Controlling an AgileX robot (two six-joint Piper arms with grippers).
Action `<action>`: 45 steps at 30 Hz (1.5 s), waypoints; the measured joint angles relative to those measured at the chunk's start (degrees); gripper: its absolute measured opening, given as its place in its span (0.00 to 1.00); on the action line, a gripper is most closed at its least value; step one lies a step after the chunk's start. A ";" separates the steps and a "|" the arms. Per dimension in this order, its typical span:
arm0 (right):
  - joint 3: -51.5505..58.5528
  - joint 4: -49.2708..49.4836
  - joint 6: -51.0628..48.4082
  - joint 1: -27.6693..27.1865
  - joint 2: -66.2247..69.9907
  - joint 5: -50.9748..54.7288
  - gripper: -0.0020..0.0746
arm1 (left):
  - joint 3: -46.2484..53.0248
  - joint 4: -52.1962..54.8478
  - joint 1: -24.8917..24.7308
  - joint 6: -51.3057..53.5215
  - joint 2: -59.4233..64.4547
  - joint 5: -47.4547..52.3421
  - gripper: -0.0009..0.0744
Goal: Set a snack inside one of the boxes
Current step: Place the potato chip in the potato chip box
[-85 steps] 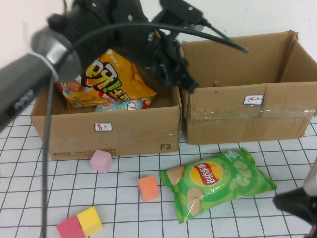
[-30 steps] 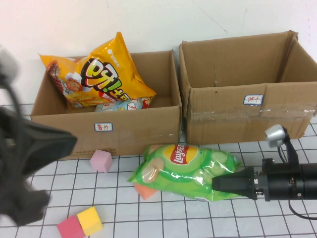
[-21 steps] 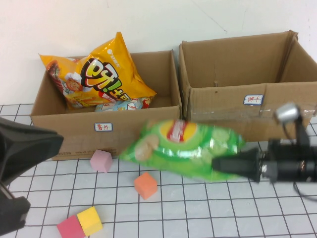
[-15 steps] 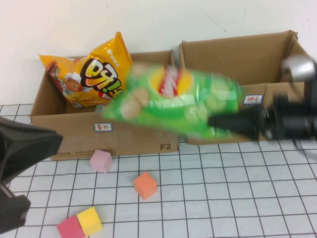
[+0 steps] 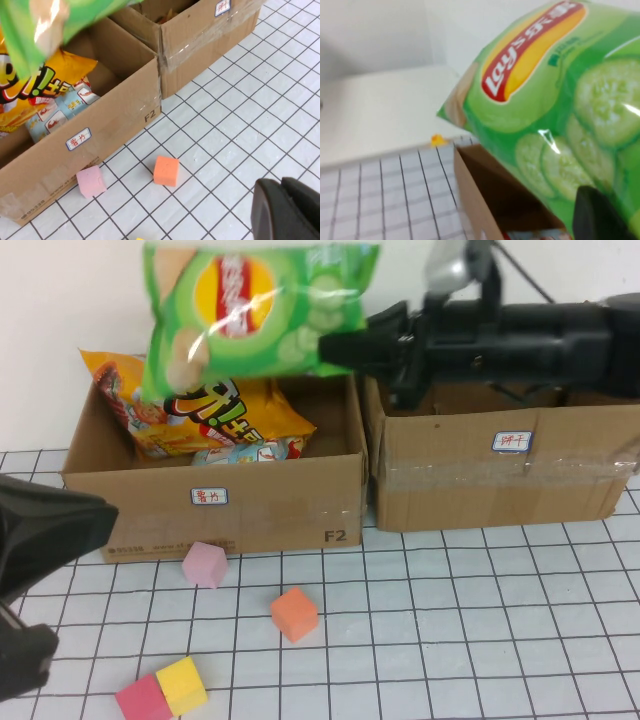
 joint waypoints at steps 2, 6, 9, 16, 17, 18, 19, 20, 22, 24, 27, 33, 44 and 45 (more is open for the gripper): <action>-3.75 -2.07 -0.10 0.14 3.90 0.30 0.04 | 0.00 0.13 0.00 -0.57 0.00 0.64 0.01; -9.57 -4.38 -0.23 0.14 10.13 0.30 0.08 | 0.00 0.23 0.00 -1.34 0.00 2.45 0.01; -12.16 -4.89 -0.33 0.14 13.49 0.30 0.24 | 0.00 0.48 0.00 -1.34 0.00 2.81 0.01; -13.42 -4.87 1.72 0.39 15.58 -7.45 0.51 | 0.00 0.58 0.00 -2.26 0.00 2.81 0.01; -13.42 -4.77 1.81 0.39 15.58 -8.29 0.51 | 0.00 0.58 0.00 -2.40 0.00 2.81 0.01; -13.42 -4.77 1.95 0.39 15.58 -9.11 0.52 | 0.00 0.58 0.00 -2.54 0.00 2.81 0.01; -13.42 -4.77 1.95 0.39 15.58 -9.60 0.52 | 0.00 0.58 0.00 -2.68 0.00 2.86 0.01; -13.42 -4.77 1.95 0.39 15.58 -9.87 0.53 | 0.00 0.58 0.00 -2.77 0.00 2.86 0.01; -13.42 -4.77 1.97 0.39 15.58 -9.73 0.56 | 0.00 0.58 0.00 -2.80 0.00 2.86 0.01; -13.42 -4.77 2.07 0.39 15.58 -9.13 0.63 | 0.00 0.70 0.00 -2.90 0.00 2.95 0.01; -13.42 -4.77 2.42 0.39 15.58 -7.80 0.77 | 0.00 1.07 0.00 -2.90 0.00 2.95 0.01; -13.42 -4.88 3.16 0.51 12.39 -6.81 0.74 | 0.00 1.47 0.00 -2.90 0.00 3.60 0.01; -13.93 -4.88 -1.76 3.40 13.77 -7.51 0.05 | 0.00 2.14 0.00 -2.90 0.00 4.52 0.01; -13.93 -4.88 -2.49 3.75 14.58 -8.03 0.04 | 0.00 2.14 0.00 -2.90 0.00 4.52 0.01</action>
